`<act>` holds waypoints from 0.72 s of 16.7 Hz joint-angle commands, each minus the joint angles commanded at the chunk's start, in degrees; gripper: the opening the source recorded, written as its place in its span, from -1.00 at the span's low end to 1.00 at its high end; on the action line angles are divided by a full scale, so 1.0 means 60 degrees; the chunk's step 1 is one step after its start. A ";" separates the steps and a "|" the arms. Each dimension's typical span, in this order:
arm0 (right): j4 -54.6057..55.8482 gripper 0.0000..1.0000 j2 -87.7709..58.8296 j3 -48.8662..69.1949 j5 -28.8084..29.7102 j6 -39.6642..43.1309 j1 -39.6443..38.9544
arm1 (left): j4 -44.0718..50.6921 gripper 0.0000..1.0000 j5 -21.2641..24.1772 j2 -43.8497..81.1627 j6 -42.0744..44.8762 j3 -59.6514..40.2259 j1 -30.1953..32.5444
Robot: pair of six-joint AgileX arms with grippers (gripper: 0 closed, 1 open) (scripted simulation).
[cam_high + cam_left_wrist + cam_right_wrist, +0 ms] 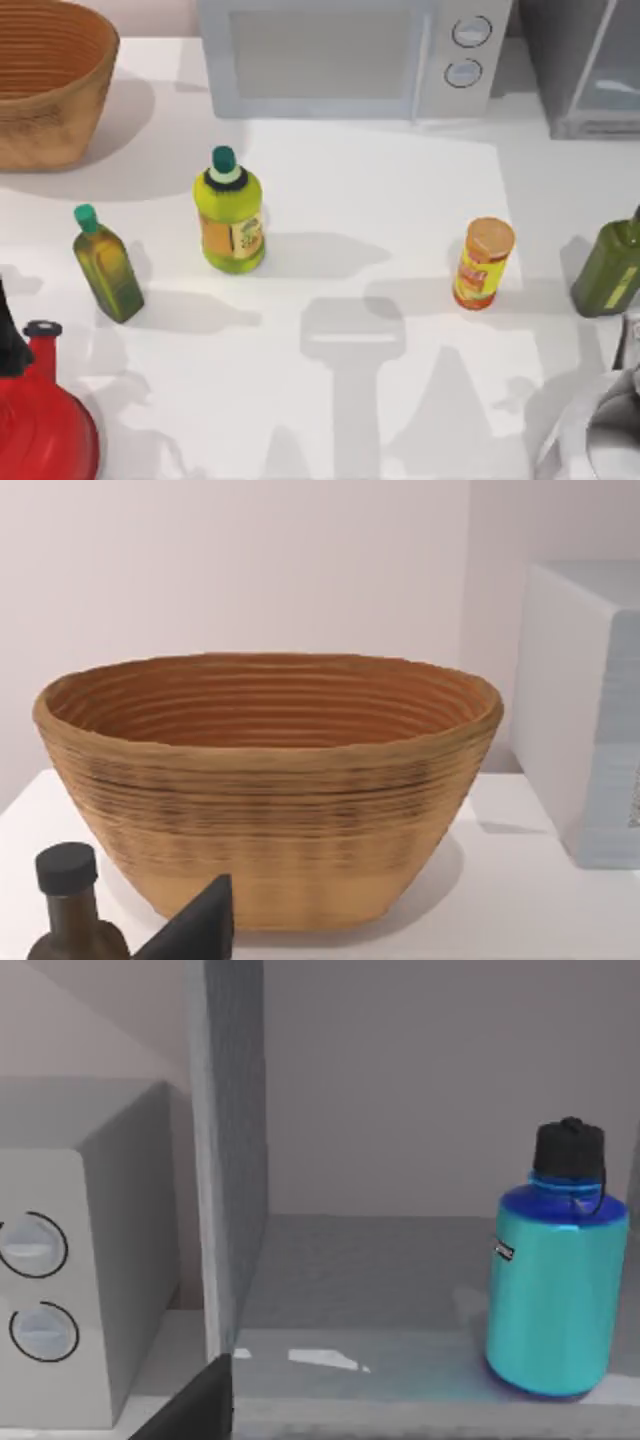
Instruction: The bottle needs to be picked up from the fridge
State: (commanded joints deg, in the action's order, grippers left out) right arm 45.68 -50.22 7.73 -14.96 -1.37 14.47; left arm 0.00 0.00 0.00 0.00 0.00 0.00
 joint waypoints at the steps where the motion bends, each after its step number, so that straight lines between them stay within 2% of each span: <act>1: 0.0803 1.00 -0.1076 0.0023 -0.0249 -0.0026 0.0261 | 0.0000 1.00 0.0000 0.0000 0.0000 0.0000 0.0000; 7: 0.5153 1.00 -0.6525 0.0126 -0.1572 -0.0070 0.1707 | 0.0000 1.00 0.0000 0.0000 0.0000 0.0000 0.0000; 12: 0.7448 1.00 -0.8544 0.0380 -0.2275 0.0024 0.2519 | 0.0000 1.00 0.0000 0.0000 0.0000 0.0000 0.0000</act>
State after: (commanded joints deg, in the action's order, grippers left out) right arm 90.37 -101.48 10.01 -28.61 -1.23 29.59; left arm 0.00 0.00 0.00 0.00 0.00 0.00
